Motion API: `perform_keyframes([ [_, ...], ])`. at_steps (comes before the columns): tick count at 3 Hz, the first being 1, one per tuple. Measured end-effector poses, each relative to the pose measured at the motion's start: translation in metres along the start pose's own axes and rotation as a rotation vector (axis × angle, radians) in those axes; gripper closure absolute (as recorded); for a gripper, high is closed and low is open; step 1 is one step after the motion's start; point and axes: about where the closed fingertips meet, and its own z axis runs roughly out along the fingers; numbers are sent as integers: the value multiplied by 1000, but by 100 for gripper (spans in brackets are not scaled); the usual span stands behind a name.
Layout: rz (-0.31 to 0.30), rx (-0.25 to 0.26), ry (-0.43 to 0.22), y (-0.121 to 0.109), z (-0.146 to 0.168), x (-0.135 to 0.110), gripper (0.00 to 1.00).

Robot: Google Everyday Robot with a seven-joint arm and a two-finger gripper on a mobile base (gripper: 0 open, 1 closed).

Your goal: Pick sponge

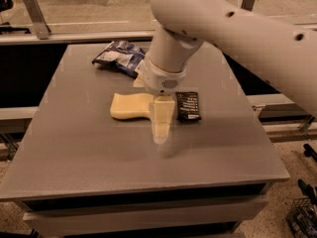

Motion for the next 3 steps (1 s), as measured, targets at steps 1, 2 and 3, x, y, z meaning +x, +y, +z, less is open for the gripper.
perform_keyframes([
  [1,-43,-4,4,-18,7,-14,0],
  [2,-78,0,12,-34,10,-21,0],
  [3,-92,4,6,-47,12,-17,0],
])
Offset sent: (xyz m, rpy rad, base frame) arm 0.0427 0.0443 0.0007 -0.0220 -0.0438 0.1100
